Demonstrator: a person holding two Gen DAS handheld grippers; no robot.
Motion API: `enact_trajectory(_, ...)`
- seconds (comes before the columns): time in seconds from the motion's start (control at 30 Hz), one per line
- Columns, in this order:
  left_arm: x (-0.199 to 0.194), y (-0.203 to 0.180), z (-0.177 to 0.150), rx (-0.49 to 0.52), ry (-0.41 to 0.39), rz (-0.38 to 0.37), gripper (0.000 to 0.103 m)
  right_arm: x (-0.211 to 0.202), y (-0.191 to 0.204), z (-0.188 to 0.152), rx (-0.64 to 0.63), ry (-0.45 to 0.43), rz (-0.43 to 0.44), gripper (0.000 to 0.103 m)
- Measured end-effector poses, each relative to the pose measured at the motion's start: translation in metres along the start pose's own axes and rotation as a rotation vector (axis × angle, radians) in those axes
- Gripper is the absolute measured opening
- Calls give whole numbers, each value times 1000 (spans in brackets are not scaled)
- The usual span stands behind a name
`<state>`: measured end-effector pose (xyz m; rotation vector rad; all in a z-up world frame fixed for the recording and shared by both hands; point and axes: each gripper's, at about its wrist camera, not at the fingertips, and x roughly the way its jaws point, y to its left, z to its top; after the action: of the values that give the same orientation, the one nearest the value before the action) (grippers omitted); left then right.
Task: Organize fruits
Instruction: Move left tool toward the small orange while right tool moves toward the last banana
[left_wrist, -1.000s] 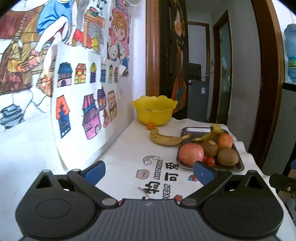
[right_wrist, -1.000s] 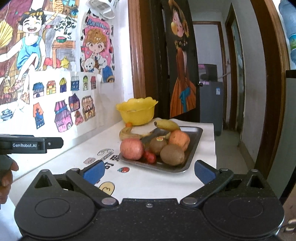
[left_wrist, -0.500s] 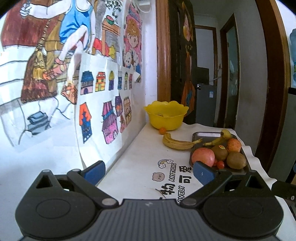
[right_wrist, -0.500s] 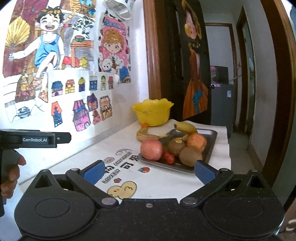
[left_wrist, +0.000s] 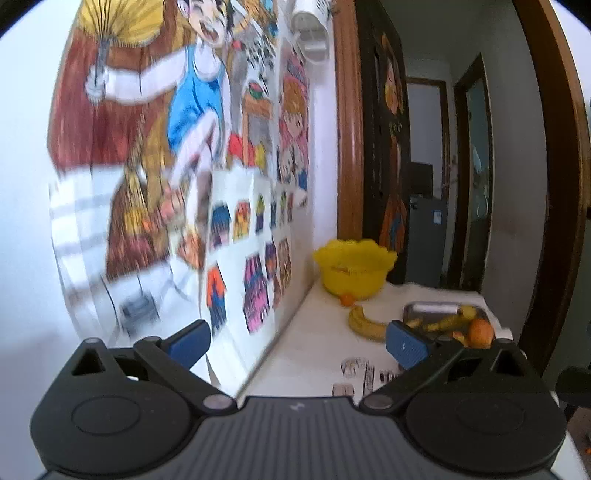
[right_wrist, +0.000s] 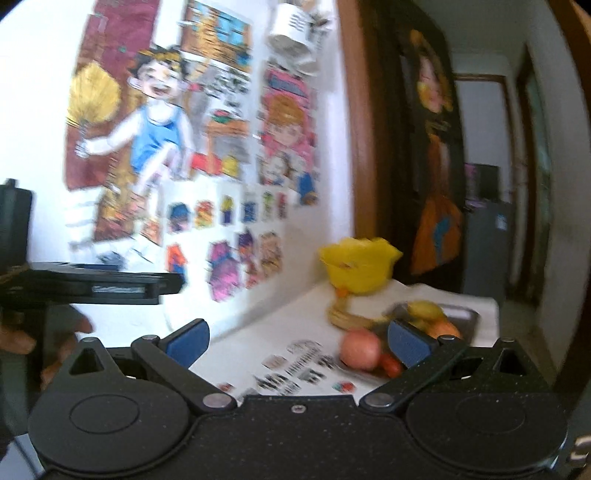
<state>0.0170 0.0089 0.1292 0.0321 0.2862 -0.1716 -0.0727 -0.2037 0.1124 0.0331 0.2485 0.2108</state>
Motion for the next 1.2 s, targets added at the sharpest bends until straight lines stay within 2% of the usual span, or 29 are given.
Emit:
enact_trajectory(0.13, -2, 6, 37, -29, -22, 3, 103, 0, -6, 64, 37, -25, 126, 102)
enact_trajectory(0.23, -3, 9, 66, -59, -41, -8, 103, 0, -14, 120, 41, -66, 160, 102)
enact_trajectory(0.33, 2, 9, 87, -65, -50, -9, 103, 4, -22, 168, -5, -102, 140, 102)
enact_trajectory(0.43, 14, 4, 97, -48, -43, -8, 103, 14, -35, 198, -60, -129, 114, 102)
enact_trajectory(0.5, 29, -2, 100, -30, -27, -6, 103, 27, -47, 208, -80, -113, 110, 102)
enact_trajectory(0.63, 63, -12, 98, -20, 9, -9, 103, 62, -76, 205, -95, -57, 88, 102)
enact_trajectory(0.9, 137, -28, 91, -11, 108, -3, 103, 144, -124, 160, -206, 134, 120, 102)
enact_trajectory(1.1, 182, -38, 89, -17, 127, -26, 103, 186, -156, 131, -124, 183, 139, 102)
enact_trajectory(1.2, 208, -41, 82, -24, 161, -30, 103, 202, -160, 116, -145, 195, 168, 102)
